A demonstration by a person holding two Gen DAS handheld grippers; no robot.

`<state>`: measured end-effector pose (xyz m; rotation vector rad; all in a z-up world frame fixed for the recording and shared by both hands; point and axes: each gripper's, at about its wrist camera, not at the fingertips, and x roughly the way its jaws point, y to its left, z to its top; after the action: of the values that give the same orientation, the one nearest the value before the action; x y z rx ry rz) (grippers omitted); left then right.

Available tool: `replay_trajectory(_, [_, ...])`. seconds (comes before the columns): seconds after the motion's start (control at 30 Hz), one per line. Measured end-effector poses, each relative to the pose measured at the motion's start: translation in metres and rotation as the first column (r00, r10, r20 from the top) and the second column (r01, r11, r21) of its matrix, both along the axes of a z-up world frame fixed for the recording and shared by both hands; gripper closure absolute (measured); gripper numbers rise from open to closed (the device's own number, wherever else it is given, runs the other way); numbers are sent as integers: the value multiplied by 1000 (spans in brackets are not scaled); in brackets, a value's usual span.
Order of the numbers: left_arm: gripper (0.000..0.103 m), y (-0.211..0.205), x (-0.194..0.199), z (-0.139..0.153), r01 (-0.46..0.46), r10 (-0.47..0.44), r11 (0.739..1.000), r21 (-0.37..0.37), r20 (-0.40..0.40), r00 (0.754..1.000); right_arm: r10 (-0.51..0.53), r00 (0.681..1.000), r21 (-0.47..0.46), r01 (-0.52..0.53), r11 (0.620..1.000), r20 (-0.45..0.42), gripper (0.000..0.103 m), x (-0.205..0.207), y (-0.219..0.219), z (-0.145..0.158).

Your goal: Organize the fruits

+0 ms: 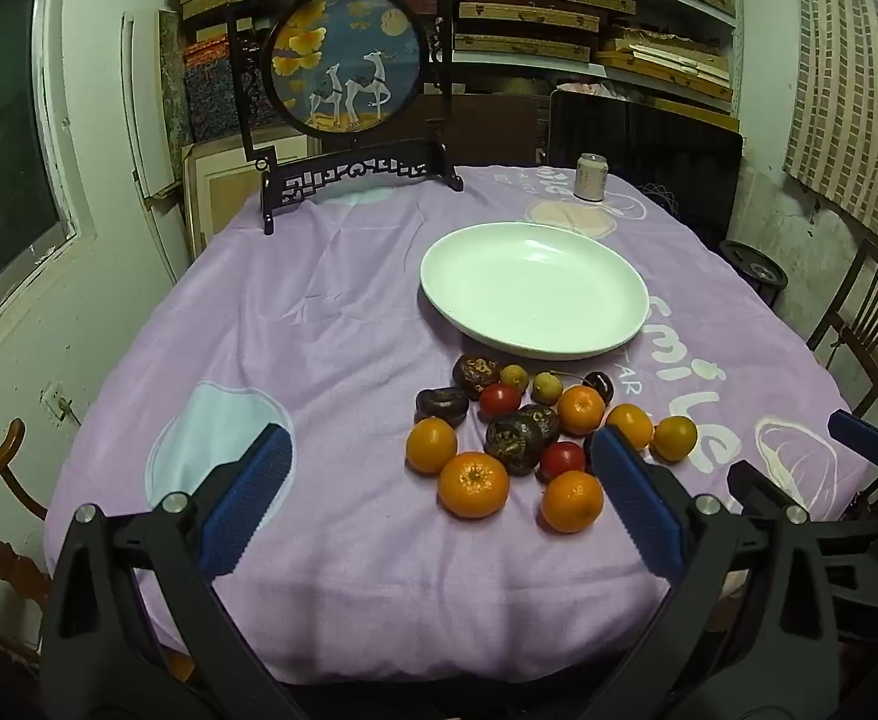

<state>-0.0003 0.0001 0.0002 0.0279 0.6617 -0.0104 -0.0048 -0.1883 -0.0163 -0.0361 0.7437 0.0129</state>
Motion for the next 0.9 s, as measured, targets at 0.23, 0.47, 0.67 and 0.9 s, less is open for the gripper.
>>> replay_trajectory(0.23, [2,0,0,0,0,0,1000,0,-1,1000,0,1000,-2,0,1000,2,1,-1,1,0])
replay_trajectory(0.47, [2,0,0,0,0,0,1000,-1,-3,1000,-1,1000,-5,1,1000,2,1,0,2,0])
replay_trajectory(0.67, [2,0,0,0,0,0,1000,-3,-2,1000,0,1000,-6,0,1000,4,1,-1,2,-1])
replay_trajectory(0.9, [2,0,0,0,0,0,1000,-3,-2,1000,0,1000,-7,0,1000,4,1,0,2,-1])
